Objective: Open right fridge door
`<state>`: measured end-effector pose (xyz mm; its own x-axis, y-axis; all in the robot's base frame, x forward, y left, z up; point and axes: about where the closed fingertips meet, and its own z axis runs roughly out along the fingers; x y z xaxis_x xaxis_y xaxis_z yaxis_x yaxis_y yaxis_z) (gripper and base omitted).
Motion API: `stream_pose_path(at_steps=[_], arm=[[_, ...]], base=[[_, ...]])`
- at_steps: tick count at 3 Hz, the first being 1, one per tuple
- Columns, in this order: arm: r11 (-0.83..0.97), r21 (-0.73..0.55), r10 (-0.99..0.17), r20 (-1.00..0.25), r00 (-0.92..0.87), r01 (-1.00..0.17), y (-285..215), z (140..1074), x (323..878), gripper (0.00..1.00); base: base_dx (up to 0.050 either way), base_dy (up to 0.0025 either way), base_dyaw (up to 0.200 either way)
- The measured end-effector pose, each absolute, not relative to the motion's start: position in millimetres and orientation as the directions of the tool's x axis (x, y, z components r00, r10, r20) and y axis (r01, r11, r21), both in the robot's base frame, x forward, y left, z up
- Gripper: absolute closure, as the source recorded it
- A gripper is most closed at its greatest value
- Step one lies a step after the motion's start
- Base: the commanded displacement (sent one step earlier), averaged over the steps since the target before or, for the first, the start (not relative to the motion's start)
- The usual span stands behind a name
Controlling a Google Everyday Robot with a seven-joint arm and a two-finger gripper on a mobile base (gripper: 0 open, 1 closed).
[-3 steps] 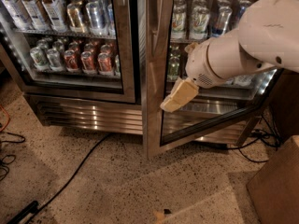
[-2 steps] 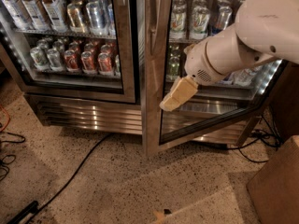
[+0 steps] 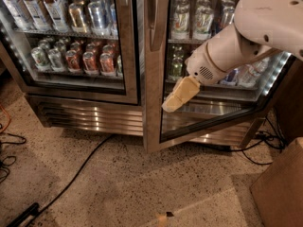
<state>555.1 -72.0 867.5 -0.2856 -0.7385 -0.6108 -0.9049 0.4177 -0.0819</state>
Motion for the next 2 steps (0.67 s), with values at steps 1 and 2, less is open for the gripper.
stream_pose_path(at_steps=[1, 2], arm=[[0.386, -0.028, -0.76, -0.575, -0.301, -0.922, -75.1, 858.2, 539.4, 0.0], [0.387, -0.036, -0.759, -0.579, -0.297, -0.921, -73.9, 857.8, 538.6, 0.0]], base=[[0.0, 0.0, 0.0], [0.0, 0.0, 0.0]])
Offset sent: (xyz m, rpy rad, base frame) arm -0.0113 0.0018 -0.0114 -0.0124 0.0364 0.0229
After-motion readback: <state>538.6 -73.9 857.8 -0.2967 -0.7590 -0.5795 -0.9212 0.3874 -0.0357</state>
